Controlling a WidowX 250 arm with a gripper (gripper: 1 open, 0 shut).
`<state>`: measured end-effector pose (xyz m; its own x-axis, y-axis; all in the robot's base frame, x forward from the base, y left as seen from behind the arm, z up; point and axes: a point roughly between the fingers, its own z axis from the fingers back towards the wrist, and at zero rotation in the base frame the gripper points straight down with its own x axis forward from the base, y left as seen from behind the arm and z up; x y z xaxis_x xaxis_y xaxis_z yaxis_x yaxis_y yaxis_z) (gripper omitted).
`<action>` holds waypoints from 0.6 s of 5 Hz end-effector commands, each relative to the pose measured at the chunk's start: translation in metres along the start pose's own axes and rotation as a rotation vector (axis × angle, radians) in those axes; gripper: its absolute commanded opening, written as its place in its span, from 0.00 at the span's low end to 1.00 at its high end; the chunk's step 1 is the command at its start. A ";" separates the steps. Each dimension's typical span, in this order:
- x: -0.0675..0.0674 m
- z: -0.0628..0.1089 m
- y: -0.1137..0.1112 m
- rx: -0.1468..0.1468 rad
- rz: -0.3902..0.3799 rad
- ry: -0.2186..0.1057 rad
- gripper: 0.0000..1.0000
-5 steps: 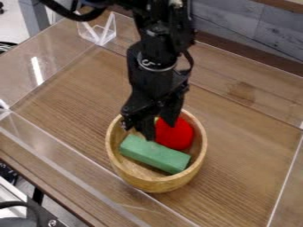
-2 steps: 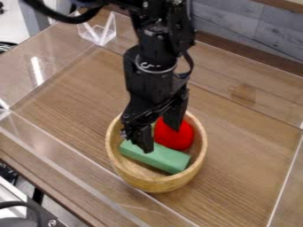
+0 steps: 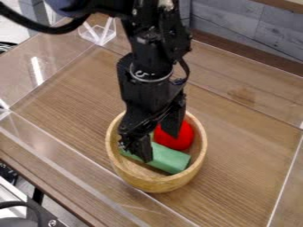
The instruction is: Remove the green stick from the brown bowl and put it on the table
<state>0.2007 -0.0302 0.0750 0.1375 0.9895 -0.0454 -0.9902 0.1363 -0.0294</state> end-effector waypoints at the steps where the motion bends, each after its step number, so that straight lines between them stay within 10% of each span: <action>1: 0.003 -0.003 -0.002 -0.015 -0.020 0.007 1.00; 3: 0.003 -0.011 -0.001 -0.015 0.047 0.013 1.00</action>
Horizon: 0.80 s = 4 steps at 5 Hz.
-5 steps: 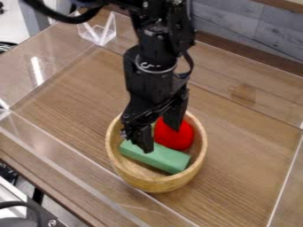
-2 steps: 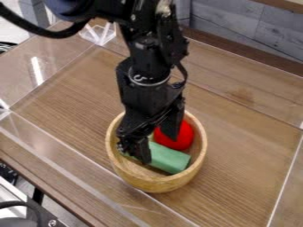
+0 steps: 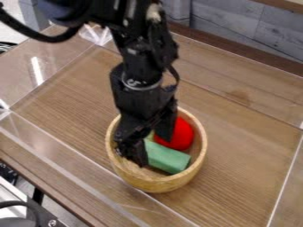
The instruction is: Remove the green stick from the brown bowl and put it on the table
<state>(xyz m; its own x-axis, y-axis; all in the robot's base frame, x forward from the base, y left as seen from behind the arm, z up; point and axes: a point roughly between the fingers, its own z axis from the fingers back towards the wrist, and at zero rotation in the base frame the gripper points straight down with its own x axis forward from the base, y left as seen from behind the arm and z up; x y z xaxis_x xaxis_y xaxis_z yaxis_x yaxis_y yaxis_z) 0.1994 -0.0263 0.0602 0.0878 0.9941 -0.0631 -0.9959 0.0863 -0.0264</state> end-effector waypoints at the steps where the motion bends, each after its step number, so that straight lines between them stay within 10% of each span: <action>1: -0.014 -0.021 -0.004 -0.018 -0.001 -0.007 1.00; 2: -0.024 -0.042 -0.004 -0.013 0.007 -0.012 0.00; 4: -0.032 -0.047 -0.007 -0.014 0.006 -0.013 0.00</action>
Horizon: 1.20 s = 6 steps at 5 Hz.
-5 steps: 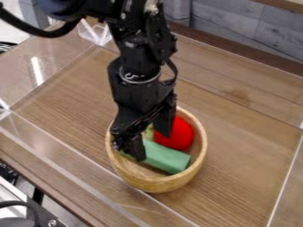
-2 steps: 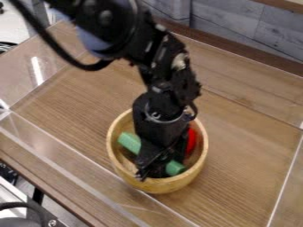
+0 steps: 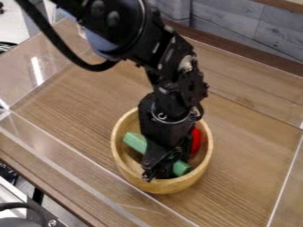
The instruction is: Remove the green stick from the brown bowl and put it on the table
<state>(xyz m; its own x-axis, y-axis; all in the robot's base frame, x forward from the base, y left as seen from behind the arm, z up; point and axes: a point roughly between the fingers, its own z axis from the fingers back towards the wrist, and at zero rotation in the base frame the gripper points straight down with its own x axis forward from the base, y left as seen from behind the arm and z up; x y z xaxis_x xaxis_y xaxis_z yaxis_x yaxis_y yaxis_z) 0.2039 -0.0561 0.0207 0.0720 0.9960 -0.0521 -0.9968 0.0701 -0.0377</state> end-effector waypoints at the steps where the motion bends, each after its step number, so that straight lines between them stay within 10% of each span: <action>1: -0.003 -0.007 -0.005 -0.001 -0.013 -0.006 0.00; 6: 0.008 -0.002 0.020 0.007 0.041 -0.038 0.00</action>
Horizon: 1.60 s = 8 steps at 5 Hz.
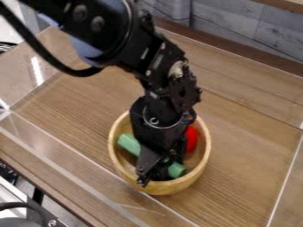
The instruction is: Remove the green stick from the brown bowl and put it on the table
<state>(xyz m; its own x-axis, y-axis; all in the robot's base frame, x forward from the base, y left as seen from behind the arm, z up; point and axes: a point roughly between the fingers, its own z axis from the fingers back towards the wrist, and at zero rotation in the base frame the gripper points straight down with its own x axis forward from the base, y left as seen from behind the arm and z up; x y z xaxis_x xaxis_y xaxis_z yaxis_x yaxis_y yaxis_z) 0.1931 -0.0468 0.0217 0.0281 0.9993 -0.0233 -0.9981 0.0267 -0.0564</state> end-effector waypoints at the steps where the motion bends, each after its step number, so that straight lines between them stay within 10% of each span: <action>1: -0.003 -0.006 0.016 0.029 0.008 -0.014 0.00; 3: -0.002 -0.010 0.015 0.033 0.133 -0.031 0.00; 8: 0.008 0.013 0.010 0.050 0.020 -0.040 0.00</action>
<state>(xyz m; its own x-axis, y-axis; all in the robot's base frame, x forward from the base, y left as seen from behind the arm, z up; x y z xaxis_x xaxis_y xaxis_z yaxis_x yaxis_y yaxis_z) 0.1837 -0.0393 0.0300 0.0095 0.9999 0.0120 -0.9999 0.0096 -0.0105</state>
